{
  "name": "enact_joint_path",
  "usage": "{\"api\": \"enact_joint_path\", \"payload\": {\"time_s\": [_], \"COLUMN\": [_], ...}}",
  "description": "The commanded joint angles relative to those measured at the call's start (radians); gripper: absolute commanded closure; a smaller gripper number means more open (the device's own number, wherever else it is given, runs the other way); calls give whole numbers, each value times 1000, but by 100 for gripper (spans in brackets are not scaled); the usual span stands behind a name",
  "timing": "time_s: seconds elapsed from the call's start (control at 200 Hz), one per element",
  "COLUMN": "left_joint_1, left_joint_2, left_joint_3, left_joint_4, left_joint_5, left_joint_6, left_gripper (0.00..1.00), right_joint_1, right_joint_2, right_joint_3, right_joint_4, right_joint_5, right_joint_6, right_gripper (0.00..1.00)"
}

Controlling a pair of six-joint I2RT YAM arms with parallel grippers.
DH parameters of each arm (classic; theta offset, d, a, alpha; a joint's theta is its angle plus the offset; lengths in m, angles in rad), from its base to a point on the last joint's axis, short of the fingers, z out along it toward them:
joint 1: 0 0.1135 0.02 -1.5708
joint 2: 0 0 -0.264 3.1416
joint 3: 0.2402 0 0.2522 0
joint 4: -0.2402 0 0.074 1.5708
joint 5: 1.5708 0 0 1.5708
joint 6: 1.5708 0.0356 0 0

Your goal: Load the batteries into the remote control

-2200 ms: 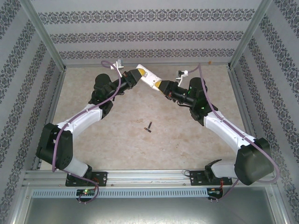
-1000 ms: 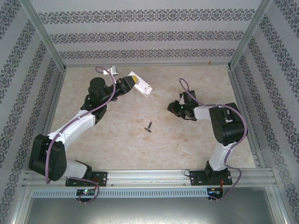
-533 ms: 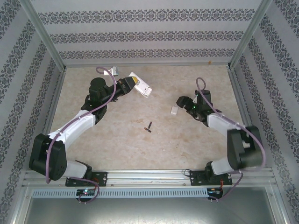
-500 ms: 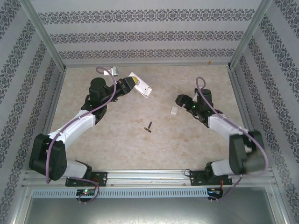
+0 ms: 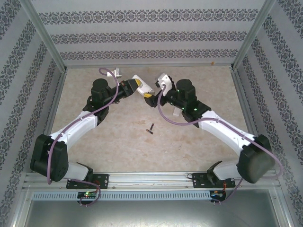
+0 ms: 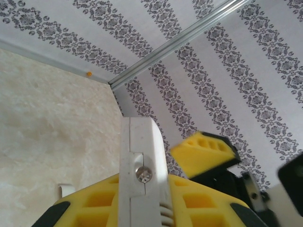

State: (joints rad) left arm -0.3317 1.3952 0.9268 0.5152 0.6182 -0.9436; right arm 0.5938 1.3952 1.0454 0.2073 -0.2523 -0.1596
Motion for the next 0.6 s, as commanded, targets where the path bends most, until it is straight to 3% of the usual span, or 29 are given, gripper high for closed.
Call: {"api": "enact_joint_path", "payload": {"time_s": [0.0, 0.205, 0.275, 0.375, 0.43, 0.52, 0.594], "left_joint_1": [5, 6, 6, 7, 8, 6, 5], "left_joint_2": [-1, 0, 0, -2, -4, 0, 3], "left_joint_3": [2, 2, 3, 3, 3, 6, 8], "left_joint_4": [82, 81, 80, 85, 89, 101, 101], "left_joint_5": [31, 37, 40, 38, 37, 48, 54], "left_joint_6": [-26, -18, -18, -17, -15, -18, -20], "left_gripper": [100, 100, 100, 99, 99, 100, 100], "right_joint_1": [6, 8, 5, 2, -5, -29, -43], "right_joint_2": [69, 128, 134, 130, 127, 145, 159], "right_joint_3": [74, 127, 140, 142, 130, 144, 165], "right_joint_4": [-32, -45, -64, -90, -84, -90, -90], "right_joint_5": [-65, -107, -134, -190, -202, -236, -268], "right_joint_6": [-94, -98, -108, -127, -139, -122, -84], "right_gripper": [13, 45, 41, 14, 7, 8, 23]}}
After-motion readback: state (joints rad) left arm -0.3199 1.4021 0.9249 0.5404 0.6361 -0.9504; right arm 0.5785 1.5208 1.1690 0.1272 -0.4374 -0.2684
